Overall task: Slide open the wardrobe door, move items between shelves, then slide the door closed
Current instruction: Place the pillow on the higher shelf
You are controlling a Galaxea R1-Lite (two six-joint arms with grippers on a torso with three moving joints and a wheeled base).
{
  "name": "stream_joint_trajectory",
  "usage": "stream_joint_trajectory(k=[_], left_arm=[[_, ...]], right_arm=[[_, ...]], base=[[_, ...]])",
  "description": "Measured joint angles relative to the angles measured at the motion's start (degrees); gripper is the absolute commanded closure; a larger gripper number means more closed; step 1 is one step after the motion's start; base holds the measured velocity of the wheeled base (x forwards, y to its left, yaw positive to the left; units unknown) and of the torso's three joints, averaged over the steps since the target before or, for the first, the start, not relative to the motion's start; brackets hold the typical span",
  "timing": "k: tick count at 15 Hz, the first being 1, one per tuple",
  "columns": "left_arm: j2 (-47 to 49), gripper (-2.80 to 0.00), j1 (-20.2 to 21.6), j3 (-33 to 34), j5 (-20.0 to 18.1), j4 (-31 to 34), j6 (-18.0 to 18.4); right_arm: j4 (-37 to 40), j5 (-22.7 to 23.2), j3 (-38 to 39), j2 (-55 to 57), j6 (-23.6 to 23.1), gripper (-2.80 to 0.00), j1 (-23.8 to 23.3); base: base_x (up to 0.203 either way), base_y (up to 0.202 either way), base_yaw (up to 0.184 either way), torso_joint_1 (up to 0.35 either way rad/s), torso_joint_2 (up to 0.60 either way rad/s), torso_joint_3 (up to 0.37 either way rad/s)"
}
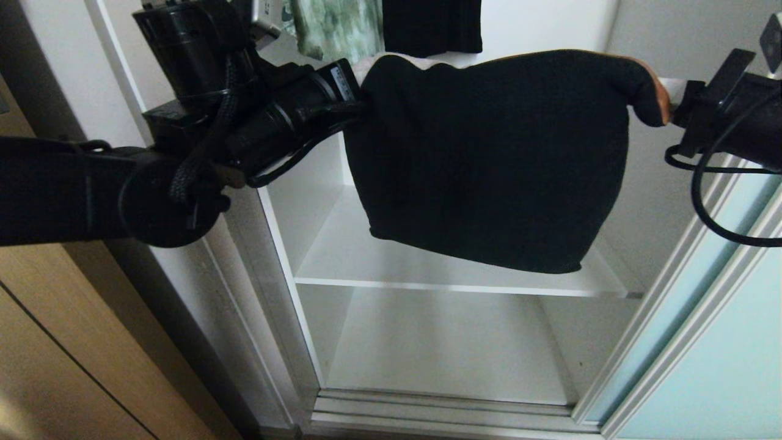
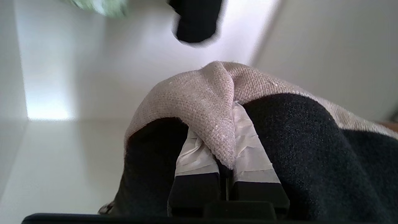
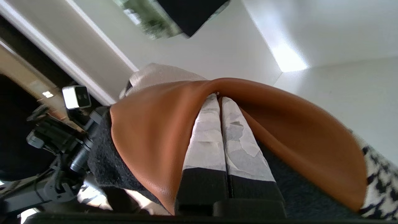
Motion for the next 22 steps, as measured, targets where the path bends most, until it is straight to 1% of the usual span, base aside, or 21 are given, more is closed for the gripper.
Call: stream_joint_trajectory(k=[2, 5, 7, 9, 11, 12, 13, 16, 18, 19, 22], left_arm=[[6.46, 0.0, 2.15, -6.06, -0.21, -1.64, -0.06], [15.48, 0.0, 5.01, -9.9, -0.6, -7.42, -0.11], [20.53, 0.0, 6.94, -14.11, -2.23, -8.6, -0.3], [24.52, 0.0, 8.17, -21.56, -3.3, -7.33, -0.51], [27.27, 0.0, 9.07, -25.47, -5.47, -5.63, -1.12], [28.04, 0.0, 9.29, -24.93, -5.94, -5.74, -2.12], [28.36, 0.0, 9.42, -22.9, -6.15, -6.42, -3.0], [27.68, 0.0, 9.43, -13.18, -8.11, -7.1, -4.05], [27.64, 0.0, 9.35, -9.4, -8.69, -3.63, -3.97], [27.75, 0.0, 9.32, -8.52, -8.68, -1.9, -3.73], [28.24, 0.0, 9.32, -8.77, -7.9, 5.59, -1.94]], right_arm=[[-5.79, 0.04, -1.19, 6.43, 0.2, 0.0, -0.67], [-16.13, 0.15, -1.36, 15.72, 0.46, 0.0, -1.24], [-22.15, 0.85, -2.07, 20.73, 0.58, 0.0, -1.46], [-23.59, 1.77, -3.92, 23.76, 0.69, 0.0, -1.83], [-23.67, 2.6, -3.56, 25.0, 0.74, 0.0, -2.13], [-23.68, 2.93, -2.43, 25.13, 0.74, 0.0, -2.22], [-23.68, 3.52, -0.74, 25.07, 0.77, 0.0, -2.39], [-23.53, 7.44, 5.19, 25.11, 0.74, 0.0, -3.35], [-23.53, 7.84, 6.6, 26.8, 0.72, 0.0, -4.24], [-23.46, 7.78, 6.57, 27.93, 0.74, 0.0, -4.6], [-23.0, 7.51, 3.22, 32.39, 0.72, 0.0, -5.4]], base=[[0.0, 0.0, 0.0, 0.0, 0.0, 0.0], [0.0, 0.0, 0.0, 0.0, 0.0, 0.0], [0.0, 0.0, 0.0, 0.0, 0.0, 0.0], [0.0, 0.0, 0.0, 0.0, 0.0, 0.0], [0.0, 0.0, 0.0, 0.0, 0.0, 0.0], [0.0, 0.0, 0.0, 0.0, 0.0, 0.0], [0.0, 0.0, 0.0, 0.0, 0.0, 0.0], [0.0, 0.0, 0.0, 0.0, 0.0, 0.0], [0.0, 0.0, 0.0, 0.0, 0.0, 0.0], [0.0, 0.0, 0.0, 0.0, 0.0, 0.0], [0.0, 0.0, 0.0, 0.0, 0.0, 0.0]])
